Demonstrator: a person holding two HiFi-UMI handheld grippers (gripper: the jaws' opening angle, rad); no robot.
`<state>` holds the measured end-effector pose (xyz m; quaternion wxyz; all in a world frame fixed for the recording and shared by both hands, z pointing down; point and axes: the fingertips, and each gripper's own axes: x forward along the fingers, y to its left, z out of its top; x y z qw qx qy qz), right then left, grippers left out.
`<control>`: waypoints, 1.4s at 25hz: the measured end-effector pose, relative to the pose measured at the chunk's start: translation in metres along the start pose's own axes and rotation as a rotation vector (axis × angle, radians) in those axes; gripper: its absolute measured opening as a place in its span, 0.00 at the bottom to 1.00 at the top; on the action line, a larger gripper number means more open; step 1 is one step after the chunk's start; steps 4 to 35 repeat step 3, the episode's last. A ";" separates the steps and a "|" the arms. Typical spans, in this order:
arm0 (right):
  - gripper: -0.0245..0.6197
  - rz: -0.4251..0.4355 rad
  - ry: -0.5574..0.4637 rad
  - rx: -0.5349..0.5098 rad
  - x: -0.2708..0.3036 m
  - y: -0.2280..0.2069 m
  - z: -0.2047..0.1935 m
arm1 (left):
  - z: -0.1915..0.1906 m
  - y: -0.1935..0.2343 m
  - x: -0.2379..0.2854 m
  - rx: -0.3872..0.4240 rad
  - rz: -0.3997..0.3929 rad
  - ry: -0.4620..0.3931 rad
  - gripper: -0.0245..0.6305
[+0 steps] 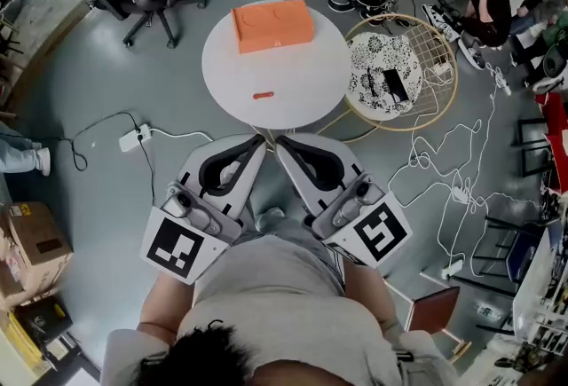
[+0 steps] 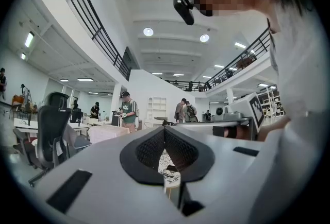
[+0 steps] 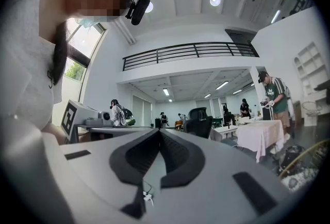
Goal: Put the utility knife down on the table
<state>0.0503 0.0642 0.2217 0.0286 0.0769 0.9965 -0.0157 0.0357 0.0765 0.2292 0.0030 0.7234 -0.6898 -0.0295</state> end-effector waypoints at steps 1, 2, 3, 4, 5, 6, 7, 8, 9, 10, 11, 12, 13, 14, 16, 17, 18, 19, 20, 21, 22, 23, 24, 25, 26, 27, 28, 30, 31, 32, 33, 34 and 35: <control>0.05 0.000 -0.001 -0.001 -0.001 0.001 0.001 | 0.000 -0.001 0.000 0.000 0.001 0.000 0.05; 0.05 0.001 -0.001 -0.001 -0.001 0.001 0.001 | 0.001 -0.001 0.000 -0.001 0.002 0.000 0.05; 0.05 0.001 -0.001 -0.001 -0.002 0.002 0.002 | 0.001 -0.001 0.000 -0.003 0.002 -0.001 0.05; 0.05 0.001 -0.001 -0.001 -0.002 0.002 0.002 | 0.001 -0.001 0.000 -0.003 0.002 -0.001 0.05; 0.05 0.001 -0.001 -0.001 -0.002 0.002 0.002 | 0.001 -0.001 0.000 -0.003 0.002 -0.001 0.05; 0.05 0.001 -0.001 -0.001 -0.002 0.002 0.002 | 0.001 -0.001 0.000 -0.003 0.002 -0.001 0.05; 0.05 0.001 -0.001 -0.001 -0.002 0.002 0.002 | 0.001 -0.001 0.000 -0.003 0.002 -0.001 0.05; 0.05 0.001 -0.001 -0.001 -0.002 0.002 0.002 | 0.001 -0.001 0.000 -0.003 0.002 -0.001 0.05; 0.05 0.001 -0.001 -0.001 -0.002 0.002 0.002 | 0.001 -0.001 0.000 -0.003 0.002 -0.001 0.05; 0.05 0.001 -0.001 -0.001 -0.002 0.002 0.002 | 0.001 -0.001 0.000 -0.003 0.002 -0.001 0.05; 0.05 0.001 -0.001 -0.001 -0.002 0.002 0.002 | 0.001 -0.001 0.000 -0.003 0.002 -0.001 0.05; 0.05 0.001 -0.001 -0.001 -0.002 0.002 0.002 | 0.001 -0.001 0.000 -0.003 0.002 -0.001 0.05; 0.05 0.001 -0.001 -0.001 -0.002 0.002 0.002 | 0.001 -0.001 0.000 -0.003 0.002 -0.001 0.05; 0.05 0.001 -0.001 -0.001 -0.002 0.002 0.002 | 0.001 -0.001 0.000 -0.003 0.002 -0.001 0.05; 0.05 0.001 -0.001 -0.001 -0.002 0.002 0.002 | 0.001 -0.001 0.000 -0.003 0.002 -0.001 0.05; 0.05 0.001 -0.001 -0.001 -0.002 0.002 0.002 | 0.001 -0.001 0.000 -0.003 0.002 -0.001 0.05; 0.05 0.001 -0.001 -0.001 -0.002 0.002 0.002 | 0.001 -0.001 0.000 -0.003 0.002 -0.001 0.05; 0.05 0.001 -0.001 -0.001 -0.002 0.002 0.002 | 0.001 -0.001 0.000 -0.003 0.002 -0.001 0.05; 0.05 0.001 -0.001 -0.001 -0.002 0.002 0.002 | 0.001 -0.001 0.000 -0.003 0.002 -0.001 0.05; 0.05 0.001 -0.001 -0.001 -0.002 0.002 0.002 | 0.001 -0.001 0.000 -0.003 0.002 -0.001 0.05; 0.05 0.001 -0.001 -0.001 -0.002 0.002 0.002 | 0.001 -0.001 0.000 -0.003 0.002 -0.001 0.05; 0.05 0.001 -0.001 -0.001 -0.002 0.002 0.002 | 0.001 -0.001 0.000 -0.003 0.002 -0.001 0.05; 0.05 0.001 -0.001 -0.001 -0.002 0.002 0.002 | 0.001 -0.001 0.000 -0.003 0.002 -0.001 0.05; 0.05 0.001 -0.001 -0.001 -0.002 0.002 0.002 | 0.001 -0.001 0.000 -0.003 0.002 -0.001 0.05; 0.05 0.001 -0.001 -0.001 -0.002 0.002 0.002 | 0.001 -0.001 0.000 -0.003 0.002 -0.001 0.05; 0.05 0.001 -0.001 -0.001 -0.002 0.002 0.002 | 0.001 -0.001 0.000 -0.003 0.002 -0.001 0.05; 0.05 0.001 -0.001 -0.001 -0.002 0.002 0.002 | 0.001 -0.001 0.000 -0.003 0.002 -0.001 0.05; 0.05 0.001 -0.001 -0.001 -0.002 0.002 0.002 | 0.001 -0.001 0.000 -0.003 0.002 -0.001 0.05; 0.05 0.001 -0.001 -0.001 -0.002 0.002 0.002 | 0.001 -0.001 0.000 -0.003 0.002 -0.001 0.05; 0.05 0.001 -0.001 -0.001 -0.002 0.002 0.002 | 0.001 -0.001 0.000 -0.003 0.002 -0.001 0.05; 0.05 0.001 -0.001 -0.001 -0.002 0.002 0.002 | 0.001 -0.001 0.000 -0.003 0.002 -0.001 0.05; 0.05 0.001 -0.001 -0.001 -0.002 0.002 0.002 | 0.001 -0.001 0.000 -0.003 0.002 -0.001 0.05; 0.05 0.001 -0.001 -0.001 -0.002 0.002 0.002 | 0.001 -0.001 0.000 -0.003 0.002 -0.001 0.05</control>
